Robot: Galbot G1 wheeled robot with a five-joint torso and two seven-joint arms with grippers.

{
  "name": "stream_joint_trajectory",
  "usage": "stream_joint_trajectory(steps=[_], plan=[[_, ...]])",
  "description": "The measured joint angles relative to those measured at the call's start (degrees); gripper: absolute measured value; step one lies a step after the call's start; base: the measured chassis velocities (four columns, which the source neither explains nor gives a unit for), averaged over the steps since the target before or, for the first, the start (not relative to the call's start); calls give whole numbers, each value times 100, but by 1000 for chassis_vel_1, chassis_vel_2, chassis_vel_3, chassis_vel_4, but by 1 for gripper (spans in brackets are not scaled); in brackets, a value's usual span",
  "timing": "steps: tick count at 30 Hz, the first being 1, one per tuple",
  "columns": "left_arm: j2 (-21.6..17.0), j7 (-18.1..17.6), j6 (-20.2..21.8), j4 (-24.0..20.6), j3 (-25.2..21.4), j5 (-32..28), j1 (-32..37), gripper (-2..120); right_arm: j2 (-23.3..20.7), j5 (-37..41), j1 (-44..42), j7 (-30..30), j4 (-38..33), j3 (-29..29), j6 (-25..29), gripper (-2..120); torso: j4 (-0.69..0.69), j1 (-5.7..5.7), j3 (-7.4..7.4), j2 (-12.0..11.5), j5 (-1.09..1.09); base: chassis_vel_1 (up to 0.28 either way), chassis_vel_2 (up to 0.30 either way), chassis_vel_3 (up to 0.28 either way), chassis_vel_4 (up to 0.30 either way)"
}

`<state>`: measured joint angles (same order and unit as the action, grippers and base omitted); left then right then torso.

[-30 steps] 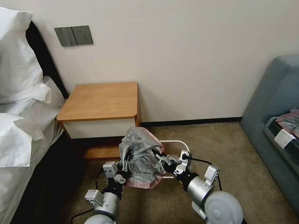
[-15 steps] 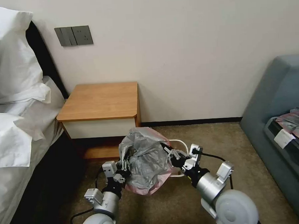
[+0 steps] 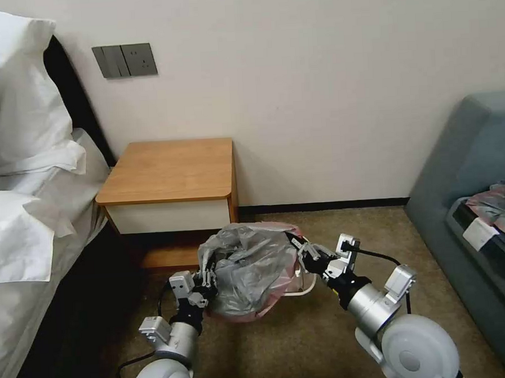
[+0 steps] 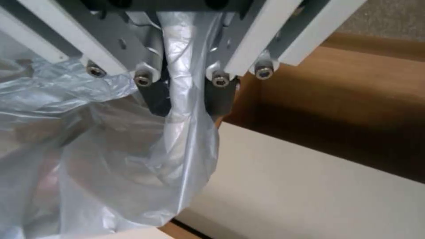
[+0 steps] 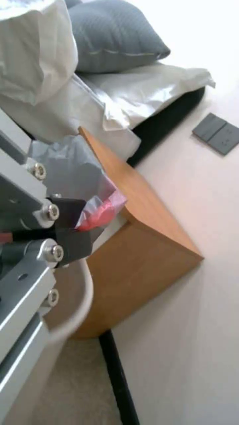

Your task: Pick up the garbage bag from the table and place it over the trash can.

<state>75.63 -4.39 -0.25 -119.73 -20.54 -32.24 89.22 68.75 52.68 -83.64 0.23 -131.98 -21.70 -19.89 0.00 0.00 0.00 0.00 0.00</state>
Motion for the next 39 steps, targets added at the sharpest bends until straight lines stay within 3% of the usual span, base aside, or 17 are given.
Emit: stream_joint_trajectory(steps=[16, 31, 39], plan=[[41, 15, 20, 48, -25, -135, -101, 6, -132, 83, 13, 119, 5, -138, -1, 0, 0, 0, 0, 0, -1, 0, 0, 0, 0], [50, 102, 37, 108, -65, -156, -82, 6, -260, 442, 528, 419, 428, -166, -34, 0, 0, 0, 0, 0, 0, 0, 0, 0, 0], [40, 210, 16, 117, -68, -226, -115, 6, -353, 871, 817, 813, 693, -208, -432, 0, 0, 0, 0, 0, 0, 0, 0, 0, 0]])
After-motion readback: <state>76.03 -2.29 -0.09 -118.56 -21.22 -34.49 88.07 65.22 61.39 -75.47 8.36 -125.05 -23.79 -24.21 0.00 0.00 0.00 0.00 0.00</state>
